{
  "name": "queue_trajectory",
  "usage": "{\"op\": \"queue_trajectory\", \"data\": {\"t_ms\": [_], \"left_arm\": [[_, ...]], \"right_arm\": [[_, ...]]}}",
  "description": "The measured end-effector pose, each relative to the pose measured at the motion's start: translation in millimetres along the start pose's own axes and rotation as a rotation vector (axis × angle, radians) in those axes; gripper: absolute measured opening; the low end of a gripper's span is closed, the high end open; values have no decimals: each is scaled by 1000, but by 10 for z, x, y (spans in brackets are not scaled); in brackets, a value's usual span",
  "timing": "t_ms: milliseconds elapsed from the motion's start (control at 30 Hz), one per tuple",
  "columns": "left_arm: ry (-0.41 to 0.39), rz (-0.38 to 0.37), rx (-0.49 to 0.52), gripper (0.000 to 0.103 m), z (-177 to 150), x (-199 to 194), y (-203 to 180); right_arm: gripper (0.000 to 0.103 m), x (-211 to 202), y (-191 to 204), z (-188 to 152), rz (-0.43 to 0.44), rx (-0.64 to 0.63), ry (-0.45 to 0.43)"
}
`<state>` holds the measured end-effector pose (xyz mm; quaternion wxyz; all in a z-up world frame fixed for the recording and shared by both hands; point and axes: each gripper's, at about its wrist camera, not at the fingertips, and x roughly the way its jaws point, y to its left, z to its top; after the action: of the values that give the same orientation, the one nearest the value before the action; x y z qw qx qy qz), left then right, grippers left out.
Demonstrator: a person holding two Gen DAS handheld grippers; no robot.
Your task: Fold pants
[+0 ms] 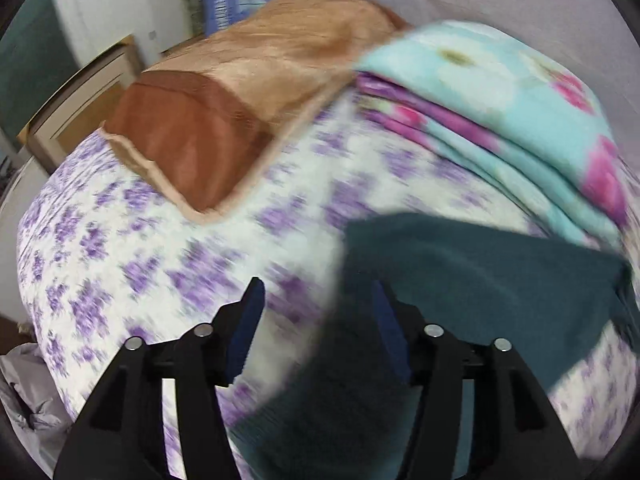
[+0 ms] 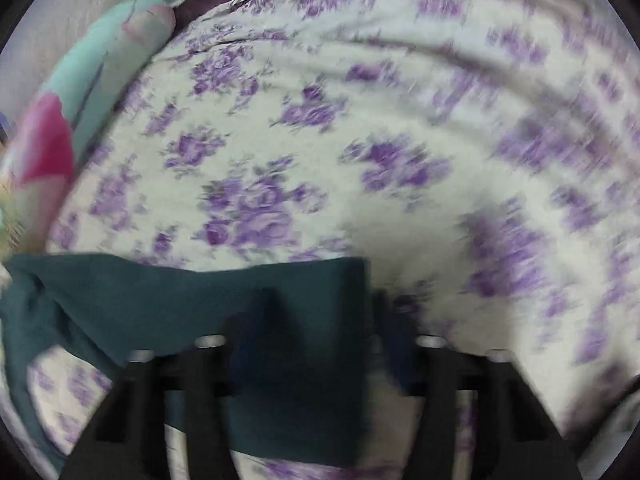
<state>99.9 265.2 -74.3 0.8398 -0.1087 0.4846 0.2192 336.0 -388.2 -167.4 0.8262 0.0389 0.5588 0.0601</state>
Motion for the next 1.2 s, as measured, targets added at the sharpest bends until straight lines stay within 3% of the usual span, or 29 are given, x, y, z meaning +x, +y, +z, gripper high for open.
{"op": "queue_trajectory", "data": {"t_ms": [67,167,233,267,300,333,367,400,433,500,567,633,667,733,767,833,867,900,933,967,1100,1167,1200], "left_arm": [[1,-45,50,59,-110,-55,-263],[5,-129,166,59,-315,-164,-810],[-4,-180,247,60,-403,-191,-1200],[4,-206,300,61,-458,-169,-1451],[16,-213,346,61,-505,-139,-1661],[21,-224,393,61,-547,-125,-1854],[17,-244,442,60,-587,-123,-2038],[11,-255,474,60,-618,-123,-2165],[8,-260,504,60,-651,-112,-2291],[9,-280,559,60,-694,-67,-2475],[-1,-253,638,58,-767,42,-2662],[40,-247,679,36,-805,206,-2753],[41,-250,677,35,-812,255,-2771],[30,-263,671,20,-801,240,-2779],[35,-270,665,17,-789,217,-2769],[49,-293,645,10,-750,188,-2716],[63,-313,625,9,-712,176,-2660],[71,-329,610,8,-682,162,-2613],[74,-358,589,7,-639,109,-2542],[66,-388,573,7,-590,29,-2468],[49,-503,579,8,-541,-310,-2235],[86,-535,583,11,-614,-321,-2178],[120,-547,581,20,-668,-288,-2148]], "right_arm": [[5,-44,-18,63,79,29,-6],[5,-303,-156,191,45,107,-126],[21,-248,-165,223,-53,104,-120],[40,-106,-108,229,-137,72,-46],[41,-61,-43,228,-195,21,-18],[42,-114,11,221,-219,-5,-45],[52,-209,37,206,-219,-1,-86],[72,-385,48,159,-195,22,-146],[77,-497,57,114,-185,27,-173],[79,-669,59,3,-157,8,-195],[79,-703,14,-166,-123,-5,-149],[79,-649,-37,-273,-113,-14,-101],[79,-575,-51,-278,-105,-7,-84],[79,-414,-119,-347,-88,37,-36],[79,-312,-150,-365,-73,73,-25],[66,-152,-191,-388,-42,126,-4],[50,-155,-198,-380,-54,136,-25],[15,-205,-238,-359,-23,155,-33],[10,-254,-306,-341,43,195,-28],[10,-368,-380,-335,83,233,-36],[11,-777,-449,-460,71,189,-18],[12,-832,-477,-568,-28,152,-24],[26,-781,-501,-614,-146,125,-29]]}}
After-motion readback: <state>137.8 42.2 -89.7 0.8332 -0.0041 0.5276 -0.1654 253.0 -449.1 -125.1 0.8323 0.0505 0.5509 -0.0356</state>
